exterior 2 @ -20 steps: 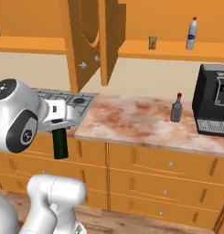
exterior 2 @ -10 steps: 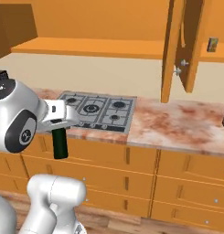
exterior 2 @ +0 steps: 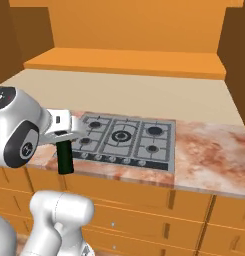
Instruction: Sort all alcoholic drinks to one cabinet, and non-alcoholic drinks to the other.
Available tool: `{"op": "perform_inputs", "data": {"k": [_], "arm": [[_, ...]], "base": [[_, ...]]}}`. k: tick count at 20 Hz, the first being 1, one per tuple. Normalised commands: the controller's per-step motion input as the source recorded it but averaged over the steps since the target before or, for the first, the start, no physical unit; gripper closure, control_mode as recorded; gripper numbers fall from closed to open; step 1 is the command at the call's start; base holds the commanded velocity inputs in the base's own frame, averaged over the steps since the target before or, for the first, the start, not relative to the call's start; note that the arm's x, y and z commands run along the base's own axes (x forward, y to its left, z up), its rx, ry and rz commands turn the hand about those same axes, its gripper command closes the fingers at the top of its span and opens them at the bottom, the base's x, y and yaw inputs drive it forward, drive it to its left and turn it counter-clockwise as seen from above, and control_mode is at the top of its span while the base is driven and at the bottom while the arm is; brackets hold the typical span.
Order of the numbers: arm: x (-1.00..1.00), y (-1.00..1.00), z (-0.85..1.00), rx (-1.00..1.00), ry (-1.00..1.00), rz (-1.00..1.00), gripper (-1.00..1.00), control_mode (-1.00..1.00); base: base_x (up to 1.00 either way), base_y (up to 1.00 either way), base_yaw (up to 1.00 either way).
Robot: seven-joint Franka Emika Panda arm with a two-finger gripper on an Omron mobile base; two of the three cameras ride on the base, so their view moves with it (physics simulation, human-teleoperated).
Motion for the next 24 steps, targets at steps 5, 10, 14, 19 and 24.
{"op": "perform_inputs", "data": {"k": [5, 10, 14, 19, 24], "arm": [[0.00, 0.00, 0.00, 0.00, 0.00, 0.00, 1.00, 1.00], [0.00, 0.00, 0.00, 0.00, 0.00, 0.00, 1.00, 1.00], [0.00, 0.00, 0.00, 0.00, 0.00, 0.00, 1.00, 1.00], [0.14, 0.00, 0.15, 0.03, 0.00, 0.02, 1.00, -1.00], [0.02, 0.00, 0.48, 0.15, -0.11, 0.18, 1.00, -1.00]], "base": [[0.80, 0.19, 0.00], [0.84, 0.00, 0.00], [0.85, 0.00, 0.01], [0.45, 0.00, 0.01], [0.00, 0.00, 0.00]]}}
